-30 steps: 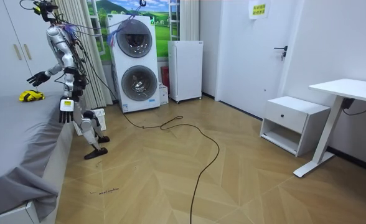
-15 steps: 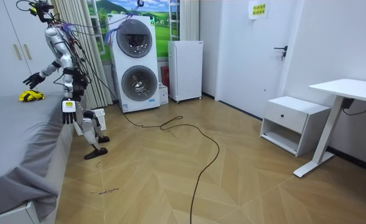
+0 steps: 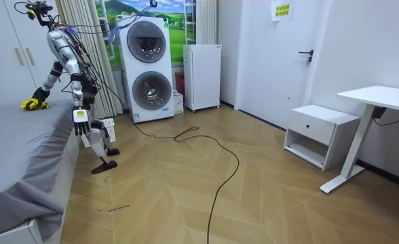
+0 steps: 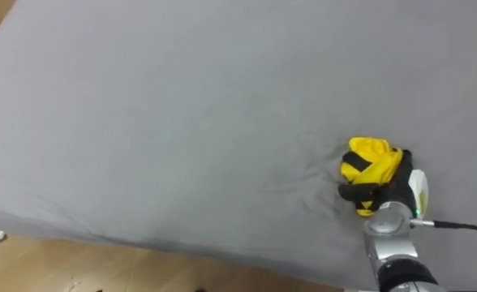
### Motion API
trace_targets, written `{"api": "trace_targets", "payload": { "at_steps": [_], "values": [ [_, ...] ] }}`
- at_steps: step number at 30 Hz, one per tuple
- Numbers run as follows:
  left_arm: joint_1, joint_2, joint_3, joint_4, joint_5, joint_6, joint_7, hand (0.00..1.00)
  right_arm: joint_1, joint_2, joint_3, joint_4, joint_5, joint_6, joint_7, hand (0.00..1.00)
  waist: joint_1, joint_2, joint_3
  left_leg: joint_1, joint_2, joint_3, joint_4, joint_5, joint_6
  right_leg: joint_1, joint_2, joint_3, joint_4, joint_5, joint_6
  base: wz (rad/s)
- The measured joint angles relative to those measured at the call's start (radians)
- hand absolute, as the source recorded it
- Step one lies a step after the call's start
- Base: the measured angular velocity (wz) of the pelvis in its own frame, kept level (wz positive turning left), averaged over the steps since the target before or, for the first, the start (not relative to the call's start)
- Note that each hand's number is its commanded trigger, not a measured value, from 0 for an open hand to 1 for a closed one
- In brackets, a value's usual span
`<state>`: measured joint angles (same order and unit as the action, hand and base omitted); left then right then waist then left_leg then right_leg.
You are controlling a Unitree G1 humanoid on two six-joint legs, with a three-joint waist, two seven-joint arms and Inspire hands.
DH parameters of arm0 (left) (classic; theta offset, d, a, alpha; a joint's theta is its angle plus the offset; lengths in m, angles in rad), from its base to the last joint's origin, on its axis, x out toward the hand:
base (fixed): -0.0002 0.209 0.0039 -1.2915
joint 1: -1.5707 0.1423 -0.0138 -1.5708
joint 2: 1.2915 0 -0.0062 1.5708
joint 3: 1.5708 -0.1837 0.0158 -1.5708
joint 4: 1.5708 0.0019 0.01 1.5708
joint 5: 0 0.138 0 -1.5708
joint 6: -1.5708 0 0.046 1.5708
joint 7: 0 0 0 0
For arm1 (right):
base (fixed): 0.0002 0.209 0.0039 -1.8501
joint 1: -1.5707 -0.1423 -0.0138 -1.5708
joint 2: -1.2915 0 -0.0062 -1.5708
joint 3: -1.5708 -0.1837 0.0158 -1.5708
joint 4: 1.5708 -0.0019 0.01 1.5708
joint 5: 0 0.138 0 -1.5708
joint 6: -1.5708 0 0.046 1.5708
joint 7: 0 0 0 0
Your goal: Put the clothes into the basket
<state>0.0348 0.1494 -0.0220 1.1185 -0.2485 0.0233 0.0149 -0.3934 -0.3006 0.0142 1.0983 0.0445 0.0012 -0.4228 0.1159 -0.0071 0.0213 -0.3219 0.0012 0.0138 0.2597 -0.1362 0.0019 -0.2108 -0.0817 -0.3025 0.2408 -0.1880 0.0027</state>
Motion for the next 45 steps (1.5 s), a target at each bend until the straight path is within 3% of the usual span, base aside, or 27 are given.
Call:
{"api": "trace_targets", "payload": {
  "at_steps": [1,2,3,9,12,16,24,28,32,34,35,37,39,42,45],
  "values": [
    [-0.001,0.000,0.000,0.000,-0.002,-0.001,-0.003,0.00,-0.003,-0.008,0.000,0.006,0.003,0.000,0.000,0.56,0.004,0.002,0.0015,-0.005,0.000,0.000,0.001,0.001,0.000,-0.004,0.000,-0.002,0.000,0.001,0.000,0.03],
    [-0.001,0.001,0.000,0.001,-0.012,-0.001,-0.007,0.00,-0.021,-0.019,0.000,0.041,0.013,0.000,0.003,0.82,0.006,0.008,0.0037,-0.010,-0.001,-0.003,0.003,0.001,0.001,-0.008,0.000,-0.004,0.001,0.001,0.000,0.04],
    [-0.001,0.004,-0.002,0.001,-0.017,0.000,-0.009,0.00,-0.041,-0.032,0.000,0.072,0.025,0.001,0.012,1.00,0.012,0.012,0.0034,-0.018,-0.001,-0.002,0.004,0.001,0.001,-0.018,-0.001,-0.003,0.004,0.001,0.000,0.00],
    [0.000,0.044,-0.062,0.010,-0.024,0.011,-0.027,0.00,-0.081,-0.101,0.003,0.151,0.074,0.001,0.022,1.00,0.028,0.017,0.0049,-0.043,-0.003,-0.020,0.004,0.003,0.000,-0.036,-0.002,-0.021,0.004,0.001,0.000,0.07],
    [0.000,0.044,-0.079,0.010,-0.024,0.017,-0.026,0.00,-0.082,-0.122,0.003,0.163,0.090,0.001,0.022,1.00,0.028,0.016,0.0054,-0.050,-0.006,-0.025,0.003,0.003,0.001,-0.039,-0.004,-0.030,0.002,0.001,0.000,0.08],
    [-0.006,0.044,-0.081,0.010,-0.024,0.017,-0.025,0.00,-0.087,-0.129,0.004,0.164,0.113,0.002,0.026,1.00,0.028,0.012,0.0097,-0.060,-0.008,-0.025,-0.004,0.009,0.001,-0.051,-0.005,-0.030,0.001,0.001,0.000,0.00],
    [0.000,0.058,-0.082,0.018,-0.023,0.014,-0.025,0.00,-0.074,-0.130,0.004,0.174,0.145,0.002,0.064,1.00,0.020,0.010,0.0105,-0.023,-0.009,-0.024,-0.022,0.009,0.001,-0.021,-0.005,-0.028,-0.004,0.001,0.000,0.00],
    [0.019,0.075,-0.068,-0.034,-0.012,0.012,-0.019,0.00,-0.034,-0.130,-0.004,0.118,0.137,0.002,0.067,1.00,-0.001,0.007,0.0111,-0.003,-0.011,-0.021,-0.027,0.009,0.001,-0.003,-0.006,-0.008,-0.005,0.000,0.001,0.01],
    [0.050,0.075,-0.043,-0.090,0.000,0.007,0.004,0.00,0.089,-0.129,-0.041,-0.044,0.147,0.002,0.067,1.00,-0.031,-0.007,0.0106,0.067,-0.015,0.019,-0.045,0.009,0.002,0.056,-0.014,0.003,-0.005,-0.009,0.016,-0.05],
    [0.052,0.074,-0.016,-0.090,0.005,0.001,0.010,0.00,0.148,-0.123,-0.047,-0.134,0.151,0.002,0.068,1.00,-0.036,-0.027,0.0067,0.097,-0.012,0.038,-0.055,0.009,0.002,0.071,-0.012,0.031,-0.007,-0.011,0.018,-0.25],
    [0.060,0.071,-0.004,-0.093,0.007,-0.002,0.018,0.00,0.181,-0.119,-0.050,-0.194,0.147,0.002,0.073,1.00,-0.045,-0.039,0.0008,0.112,-0.012,0.046,-0.060,0.009,0.002,0.083,-0.009,0.052,-0.018,-0.011,0.018,-0.34],
    [0.069,0.063,0.003,-0.093,0.010,-0.002,0.020,0.00,0.220,-0.115,-0.067,-0.265,0.147,0.001,0.085,1.00,-0.064,-0.048,-0.0012,0.147,-0.012,0.061,-0.066,0.008,0.002,0.112,-0.009,0.065,-0.024,-0.010,0.018,-0.27],
    [0.083,0.061,0.010,-0.093,0.018,-0.003,0.021,0.00,0.259,-0.104,-0.080,-0.299,0.147,-0.004,0.090,1.00,-0.083,-0.060,-0.0102,0.189,-0.012,0.074,-0.071,0.007,0.001,0.151,-0.007,0.082,-0.041,-0.010,0.018,-0.22],
    [0.106,0.052,0.023,-0.099,0.019,-0.003,0.035,0.00,0.351,-0.071,-0.129,-0.397,0.135,0.000,0.095,1.00,-0.112,-0.052,-0.0240,0.258,-0.001,0.117,-0.080,-0.007,-0.002,0.202,0.002,0.113,-0.052,-0.010,0.018,-0.29],
    [0.113,0.037,0.061,-0.099,0.026,-0.002,0.033,0.00,0.417,-0.059,-0.165,-0.490,0.118,0.001,0.097,1.00,-0.134,-0.036,-0.0268,0.298,0.008,0.148,-0.094,-0.017,0.000,0.220,0.012,0.152,-0.051,-0.010,0.018,-0.36]
  ]
}}
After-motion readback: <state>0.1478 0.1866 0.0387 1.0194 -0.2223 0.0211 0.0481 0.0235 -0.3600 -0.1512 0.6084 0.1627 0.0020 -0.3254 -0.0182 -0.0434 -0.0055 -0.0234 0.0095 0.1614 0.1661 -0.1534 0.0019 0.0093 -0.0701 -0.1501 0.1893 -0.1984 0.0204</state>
